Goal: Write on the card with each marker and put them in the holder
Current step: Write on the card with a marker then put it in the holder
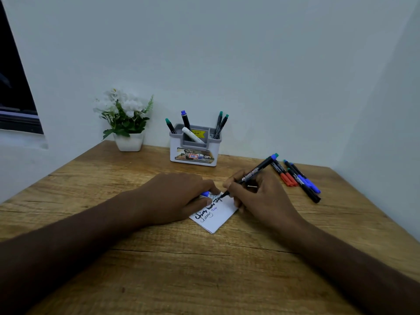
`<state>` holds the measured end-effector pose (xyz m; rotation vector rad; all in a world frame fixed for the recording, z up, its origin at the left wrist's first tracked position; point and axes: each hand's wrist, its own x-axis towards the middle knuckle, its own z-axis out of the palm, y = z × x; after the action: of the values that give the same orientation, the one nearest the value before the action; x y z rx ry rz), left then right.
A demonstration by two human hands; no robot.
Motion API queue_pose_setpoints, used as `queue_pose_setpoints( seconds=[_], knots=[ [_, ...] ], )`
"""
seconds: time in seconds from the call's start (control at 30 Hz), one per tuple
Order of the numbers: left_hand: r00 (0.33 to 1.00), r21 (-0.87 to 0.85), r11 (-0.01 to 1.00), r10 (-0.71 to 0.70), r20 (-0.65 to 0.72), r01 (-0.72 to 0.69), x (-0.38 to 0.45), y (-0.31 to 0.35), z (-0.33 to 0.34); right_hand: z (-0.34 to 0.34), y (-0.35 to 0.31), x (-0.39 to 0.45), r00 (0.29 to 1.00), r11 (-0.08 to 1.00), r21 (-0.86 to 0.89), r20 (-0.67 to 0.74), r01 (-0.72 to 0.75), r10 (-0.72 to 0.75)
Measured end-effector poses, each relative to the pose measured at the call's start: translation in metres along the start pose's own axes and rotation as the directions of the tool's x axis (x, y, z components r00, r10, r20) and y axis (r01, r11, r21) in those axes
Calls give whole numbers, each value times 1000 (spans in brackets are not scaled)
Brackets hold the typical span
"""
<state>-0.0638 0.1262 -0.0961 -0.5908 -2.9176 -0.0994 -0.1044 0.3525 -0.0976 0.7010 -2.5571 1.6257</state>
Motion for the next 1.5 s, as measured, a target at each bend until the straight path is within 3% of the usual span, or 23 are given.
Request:
queue_pose_setpoints(
  seconds=[0.5, 1.5],
  knots=[
    [1000, 4, 1000, -12, 12, 12, 1, 2, -1, -3, 7, 3, 982, 983, -159, 177, 91, -62],
    [1000, 9, 1000, -11, 16, 10, -1, 4, -2, -4, 16, 9, 995, 991, -124, 97, 50, -38]
  ],
)
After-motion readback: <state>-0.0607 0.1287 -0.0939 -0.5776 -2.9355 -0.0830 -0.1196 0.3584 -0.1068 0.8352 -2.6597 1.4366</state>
